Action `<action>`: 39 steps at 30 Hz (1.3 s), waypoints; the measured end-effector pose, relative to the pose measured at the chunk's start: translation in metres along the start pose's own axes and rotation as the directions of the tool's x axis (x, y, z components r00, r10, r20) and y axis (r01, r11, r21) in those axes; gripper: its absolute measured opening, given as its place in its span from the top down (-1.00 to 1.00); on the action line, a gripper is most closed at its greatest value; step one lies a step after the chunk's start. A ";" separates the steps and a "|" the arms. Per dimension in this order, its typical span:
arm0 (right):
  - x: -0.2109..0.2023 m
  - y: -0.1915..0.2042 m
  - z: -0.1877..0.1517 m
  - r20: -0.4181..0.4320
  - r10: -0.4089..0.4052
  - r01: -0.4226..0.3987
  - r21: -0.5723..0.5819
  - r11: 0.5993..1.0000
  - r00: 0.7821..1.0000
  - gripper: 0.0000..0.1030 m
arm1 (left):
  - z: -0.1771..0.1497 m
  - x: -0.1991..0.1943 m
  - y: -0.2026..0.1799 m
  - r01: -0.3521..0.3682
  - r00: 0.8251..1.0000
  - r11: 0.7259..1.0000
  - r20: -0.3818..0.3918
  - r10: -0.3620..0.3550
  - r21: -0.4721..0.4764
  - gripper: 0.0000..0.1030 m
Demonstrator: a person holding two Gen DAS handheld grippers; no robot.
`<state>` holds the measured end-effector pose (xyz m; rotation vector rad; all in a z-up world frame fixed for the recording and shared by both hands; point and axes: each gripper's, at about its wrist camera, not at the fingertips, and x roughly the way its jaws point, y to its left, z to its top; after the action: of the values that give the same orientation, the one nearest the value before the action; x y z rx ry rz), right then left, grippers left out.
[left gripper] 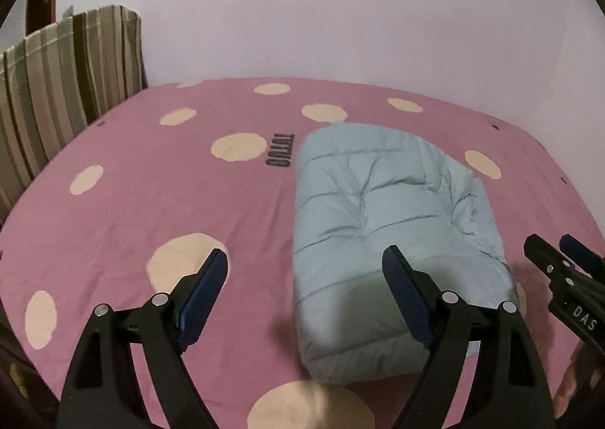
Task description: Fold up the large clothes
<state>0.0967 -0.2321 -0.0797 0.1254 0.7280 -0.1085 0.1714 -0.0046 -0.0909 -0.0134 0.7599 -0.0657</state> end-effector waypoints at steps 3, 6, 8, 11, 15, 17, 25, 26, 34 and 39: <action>-0.010 0.004 -0.002 0.016 0.007 -0.007 -0.004 1.000 1.000 -0.58 | -0.001 -0.010 0.001 -0.005 1.000 1.000 0.010 0.005 -0.009 -0.61; -0.019 0.007 -0.003 0.033 0.005 -0.005 -0.010 1.000 0.999 -0.58 | -0.005 -0.020 -0.001 -0.023 1.000 1.000 0.017 0.023 0.000 -0.61; -0.026 0.008 -0.004 0.046 0.003 -0.002 -0.007 1.000 0.999 -0.58 | -0.008 -0.026 -0.002 -0.031 0.999 1.000 0.027 0.031 0.004 -0.61; -0.029 0.008 -0.006 0.051 -0.003 0.004 -0.008 1.000 0.999 -0.58 | -0.011 -0.033 -0.003 -0.035 0.999 0.999 0.037 0.035 0.004 -0.61; -0.033 0.010 -0.009 0.052 -0.001 0.002 -0.012 1.000 0.999 -0.58 | -0.014 -0.038 -0.006 -0.032 0.998 0.999 0.046 0.032 0.004 -0.61; -0.035 0.012 -0.011 0.054 0.000 0.001 -0.015 1.000 0.999 -0.58 | -0.015 -0.041 -0.008 -0.028 0.998 1.000 0.049 0.027 0.007 -0.61; -0.040 0.016 -0.015 0.063 0.001 0.000 -0.018 1.000 0.998 -0.58 | -0.019 -0.045 -0.009 -0.022 0.998 1.000 0.051 0.022 0.012 -0.61; -0.040 0.016 -0.015 0.063 0.001 0.000 -0.018 1.000 0.998 -0.58 | -0.018 -0.045 -0.009 -0.024 0.998 1.000 0.051 0.023 0.012 -0.61; -0.042 0.021 -0.018 0.066 0.001 0.001 -0.024 1.000 0.998 -0.60 | -0.020 -0.048 -0.008 -0.025 0.998 1.000 0.058 0.024 0.010 -0.61; -0.042 0.021 -0.018 0.066 0.000 0.002 -0.023 1.000 0.998 -0.60 | -0.021 -0.049 -0.007 -0.023 0.998 1.000 0.059 0.023 0.004 -0.61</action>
<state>0.0567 -0.2061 -0.0629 0.0988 0.6634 -0.1045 0.1209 -0.0087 -0.0721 -0.0024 0.7010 -0.0448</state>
